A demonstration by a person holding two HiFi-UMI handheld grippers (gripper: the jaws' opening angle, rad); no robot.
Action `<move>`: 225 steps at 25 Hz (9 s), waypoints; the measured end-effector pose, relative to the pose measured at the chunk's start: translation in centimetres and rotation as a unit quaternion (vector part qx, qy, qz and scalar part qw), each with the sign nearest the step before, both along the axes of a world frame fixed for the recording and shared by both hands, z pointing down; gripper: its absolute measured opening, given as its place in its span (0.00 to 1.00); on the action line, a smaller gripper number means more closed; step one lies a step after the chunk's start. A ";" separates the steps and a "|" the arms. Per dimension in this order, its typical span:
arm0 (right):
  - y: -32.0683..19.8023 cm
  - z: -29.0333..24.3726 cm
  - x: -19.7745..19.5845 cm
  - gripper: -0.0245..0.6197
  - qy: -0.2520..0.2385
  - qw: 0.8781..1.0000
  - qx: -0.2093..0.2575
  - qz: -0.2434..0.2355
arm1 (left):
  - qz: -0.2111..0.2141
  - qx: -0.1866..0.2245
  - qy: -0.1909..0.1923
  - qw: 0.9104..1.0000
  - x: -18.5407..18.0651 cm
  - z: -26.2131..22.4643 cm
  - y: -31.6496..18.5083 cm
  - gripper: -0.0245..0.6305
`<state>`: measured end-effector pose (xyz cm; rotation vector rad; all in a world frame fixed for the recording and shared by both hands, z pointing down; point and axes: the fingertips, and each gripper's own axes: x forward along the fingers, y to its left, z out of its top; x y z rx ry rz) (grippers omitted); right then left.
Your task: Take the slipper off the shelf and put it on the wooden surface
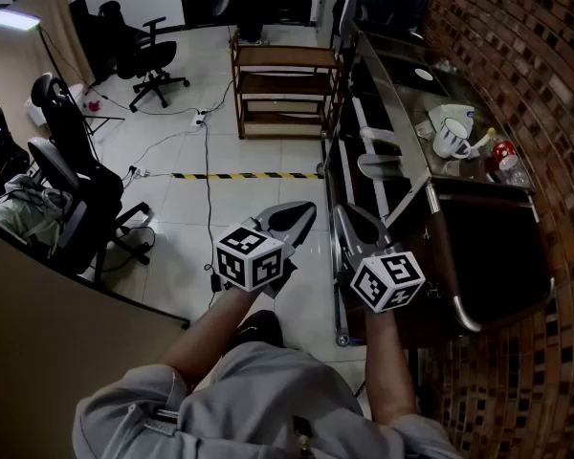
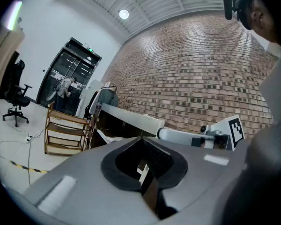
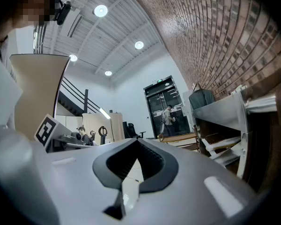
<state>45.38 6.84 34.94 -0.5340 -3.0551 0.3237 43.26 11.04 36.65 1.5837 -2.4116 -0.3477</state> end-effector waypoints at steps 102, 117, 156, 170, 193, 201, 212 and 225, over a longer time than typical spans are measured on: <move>-36.3 24.0 -25.2 0.23 0.255 0.669 -0.116 0.688 | 0.631 -0.152 0.000 0.760 -31.9 14.7 -34.5 0.03; -33.6 17.4 -26.0 0.05 0.195 0.739 -0.056 0.643 | 0.568 -0.125 0.022 0.813 -33.1 12.8 -35.4 0.03; -14.9 15.7 -77.9 0.05 0.169 0.958 0.081 0.218 | 0.110 -0.073 0.053 0.990 -81.2 10.4 -11.8 0.03; -13.2 14.9 -92.2 0.05 0.155 0.971 0.086 0.161 | 0.033 -0.055 0.055 0.996 -94.2 10.2 -7.2 0.03; -20.7 20.8 -124.0 0.05 0.197 0.976 0.092 0.012 | -0.100 -0.100 0.086 0.986 -120.3 14.8 -15.4 0.03; -20.5 26.7 -131.0 0.05 0.253 0.961 0.110 -0.007 | -0.115 -0.108 0.122 0.980 -125.5 18.8 -14.3 0.03; -20.0 34.0 -137.3 0.05 0.320 0.938 0.133 -0.019 | -0.123 -0.127 0.153 0.972 -130.6 22.3 -13.9 0.03; -18.7 34.3 -137.5 0.14 0.331 0.939 0.092 -0.019 | -0.118 -0.139 0.158 0.970 -132.6 22.8 -12.7 0.03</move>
